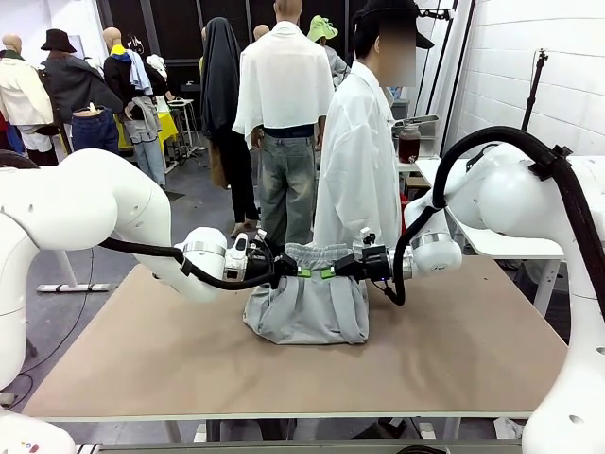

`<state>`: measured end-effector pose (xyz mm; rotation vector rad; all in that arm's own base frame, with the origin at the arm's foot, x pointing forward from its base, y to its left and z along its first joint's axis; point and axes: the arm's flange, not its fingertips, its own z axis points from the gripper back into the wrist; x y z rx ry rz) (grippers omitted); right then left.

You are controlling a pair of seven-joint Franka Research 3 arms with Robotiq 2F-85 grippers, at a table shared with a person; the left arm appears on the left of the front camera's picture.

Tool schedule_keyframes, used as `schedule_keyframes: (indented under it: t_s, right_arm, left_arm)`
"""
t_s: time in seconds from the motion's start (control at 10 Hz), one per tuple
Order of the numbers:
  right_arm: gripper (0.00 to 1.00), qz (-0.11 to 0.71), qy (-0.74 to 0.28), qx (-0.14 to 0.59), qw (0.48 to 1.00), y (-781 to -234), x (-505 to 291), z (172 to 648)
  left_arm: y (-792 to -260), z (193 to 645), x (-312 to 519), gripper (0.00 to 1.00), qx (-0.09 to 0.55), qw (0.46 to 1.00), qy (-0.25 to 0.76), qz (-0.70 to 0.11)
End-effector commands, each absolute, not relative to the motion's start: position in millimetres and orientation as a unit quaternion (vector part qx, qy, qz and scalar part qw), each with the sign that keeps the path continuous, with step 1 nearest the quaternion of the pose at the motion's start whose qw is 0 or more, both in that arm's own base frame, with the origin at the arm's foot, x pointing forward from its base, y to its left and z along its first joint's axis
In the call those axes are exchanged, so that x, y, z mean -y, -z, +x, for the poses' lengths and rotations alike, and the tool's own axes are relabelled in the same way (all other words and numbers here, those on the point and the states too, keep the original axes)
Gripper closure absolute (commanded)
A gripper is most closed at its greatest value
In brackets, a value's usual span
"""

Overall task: Fold the training pants.
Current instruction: Fold the Training pants in half.

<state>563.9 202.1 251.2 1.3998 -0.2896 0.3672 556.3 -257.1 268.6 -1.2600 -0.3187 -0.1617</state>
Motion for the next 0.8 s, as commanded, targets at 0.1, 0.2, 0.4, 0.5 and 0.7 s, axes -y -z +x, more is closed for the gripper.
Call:
schedule_keyframes:
  t_s: [0.1,0.2,0.4,0.5,0.7]
  right_arm:
    - [1.00,0.634,-0.143,0.123,0.750,-245.7,-201.0,576.1]
    - [1.00,0.633,-0.138,0.123,0.752,-242.1,-200.9,579.2]
    - [1.00,0.613,-0.119,0.129,0.770,-233.6,-201.1,585.5]
    - [1.00,0.612,-0.114,0.129,0.772,-230.2,-200.2,589.3]
    - [1.00,0.608,-0.106,0.127,0.777,-226.2,-198.3,591.0]
  left_arm:
    - [-255.9,575.6,249.1,1.00,0.121,0.814,0.029,-0.568]
    - [-253.8,575.5,248.7,1.00,0.120,0.815,0.024,-0.566]
    - [-251.7,574.3,247.1,1.00,0.119,0.821,0.014,-0.558]
    - [-250.6,575.4,244.8,1.00,0.120,0.822,0.008,-0.556]
    - [-246.0,576.7,242.5,1.00,0.111,0.823,-0.002,-0.557]
